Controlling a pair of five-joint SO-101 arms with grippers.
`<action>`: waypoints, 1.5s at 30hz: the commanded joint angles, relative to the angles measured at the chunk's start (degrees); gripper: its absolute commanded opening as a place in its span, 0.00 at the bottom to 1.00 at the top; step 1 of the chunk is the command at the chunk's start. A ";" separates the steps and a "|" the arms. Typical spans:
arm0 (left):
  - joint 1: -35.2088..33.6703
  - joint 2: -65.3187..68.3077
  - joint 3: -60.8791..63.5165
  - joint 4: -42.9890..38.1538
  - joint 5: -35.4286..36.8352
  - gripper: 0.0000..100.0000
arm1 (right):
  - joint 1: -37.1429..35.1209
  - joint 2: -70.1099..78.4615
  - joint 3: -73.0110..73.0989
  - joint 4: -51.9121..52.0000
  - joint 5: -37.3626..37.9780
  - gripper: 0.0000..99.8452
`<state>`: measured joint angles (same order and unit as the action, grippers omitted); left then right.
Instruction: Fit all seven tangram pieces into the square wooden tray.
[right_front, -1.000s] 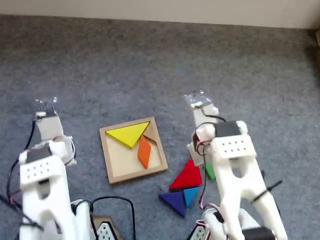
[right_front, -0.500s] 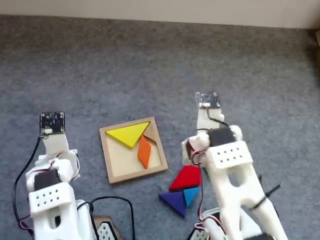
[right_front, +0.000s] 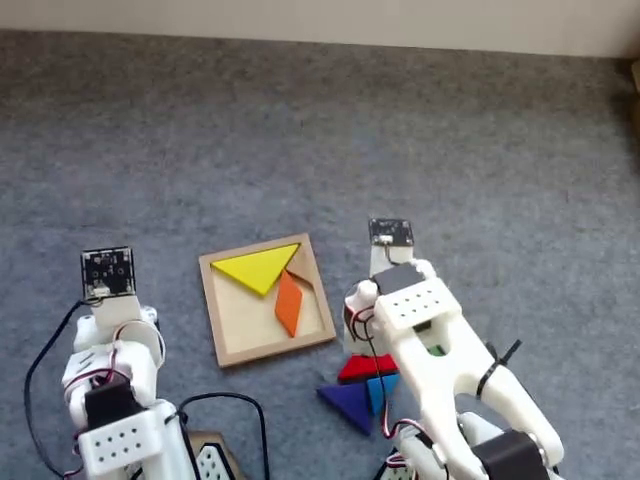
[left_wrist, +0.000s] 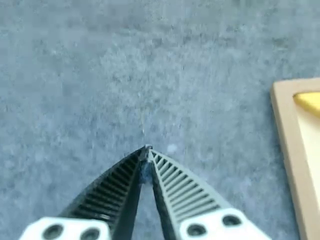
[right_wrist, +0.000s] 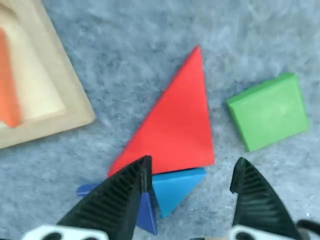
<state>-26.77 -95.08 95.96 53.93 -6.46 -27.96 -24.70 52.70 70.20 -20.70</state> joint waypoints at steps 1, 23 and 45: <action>-1.80 -9.71 1.27 8.70 -0.44 0.01 | -0.48 -3.74 0.57 -1.89 -0.79 0.26; -1.98 -9.10 1.27 22.59 -0.35 0.01 | -0.40 -3.82 14.20 -24.40 -4.40 0.26; -1.98 -9.10 1.27 22.59 -0.35 0.01 | 7.08 -4.53 -1.01 -6.46 4.13 0.26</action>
<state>-28.18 -101.76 96.04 76.35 -6.46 -22.15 -27.96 58.86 55.69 -17.71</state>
